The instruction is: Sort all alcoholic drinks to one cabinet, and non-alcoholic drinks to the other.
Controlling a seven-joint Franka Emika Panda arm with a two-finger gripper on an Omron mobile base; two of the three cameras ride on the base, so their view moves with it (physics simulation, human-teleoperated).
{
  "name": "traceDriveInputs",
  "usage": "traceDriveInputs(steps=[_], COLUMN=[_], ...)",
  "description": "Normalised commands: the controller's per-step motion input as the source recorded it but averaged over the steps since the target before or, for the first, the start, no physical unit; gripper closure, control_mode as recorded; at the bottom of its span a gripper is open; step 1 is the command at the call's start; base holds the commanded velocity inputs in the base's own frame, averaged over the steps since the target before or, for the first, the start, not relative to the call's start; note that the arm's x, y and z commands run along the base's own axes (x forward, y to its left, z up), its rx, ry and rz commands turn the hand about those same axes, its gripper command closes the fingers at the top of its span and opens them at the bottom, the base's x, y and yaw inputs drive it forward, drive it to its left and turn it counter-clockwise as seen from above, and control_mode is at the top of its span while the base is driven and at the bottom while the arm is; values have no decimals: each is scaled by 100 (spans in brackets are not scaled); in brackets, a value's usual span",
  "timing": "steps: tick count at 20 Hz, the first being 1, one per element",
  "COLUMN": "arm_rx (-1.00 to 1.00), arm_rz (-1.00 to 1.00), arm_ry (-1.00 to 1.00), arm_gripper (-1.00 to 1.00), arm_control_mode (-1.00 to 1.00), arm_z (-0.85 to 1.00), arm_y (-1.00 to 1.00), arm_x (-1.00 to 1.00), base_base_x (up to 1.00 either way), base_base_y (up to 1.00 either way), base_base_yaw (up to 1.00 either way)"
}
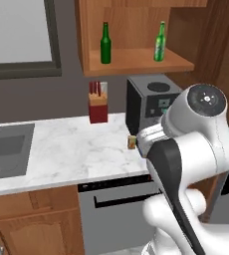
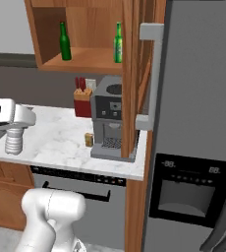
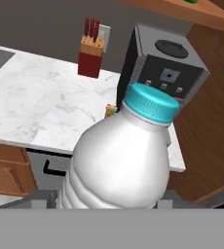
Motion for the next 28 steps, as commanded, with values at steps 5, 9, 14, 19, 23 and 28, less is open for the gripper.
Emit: traceDriveInputs(steps=[5, 9, 14, 19, 23, 28], arm_rx=[0, 0, 0, 0, 0, 0], arm_rz=[0, 0, 0, 0, 0, 0], arm_ry=[0, 0, 0, 0, 0, 0], arm_gripper=[100, 100, 100, 100, 100, 100], arm_control_mode=[100, 100, 100, 100, 100, 100], arm_z=[0, 0, 0, 0, 0, 0], arm_y=[0, 0, 0, 0, 0, 0], arm_x=[0, 0, 0, 0, 0, 0], base_base_x=[-87, -21, 0, 0, 0, 0], base_base_y=[0, 7, 29, 23, 21, 19], base_base_yaw=[0, 6, 59, 72, 70, 64])
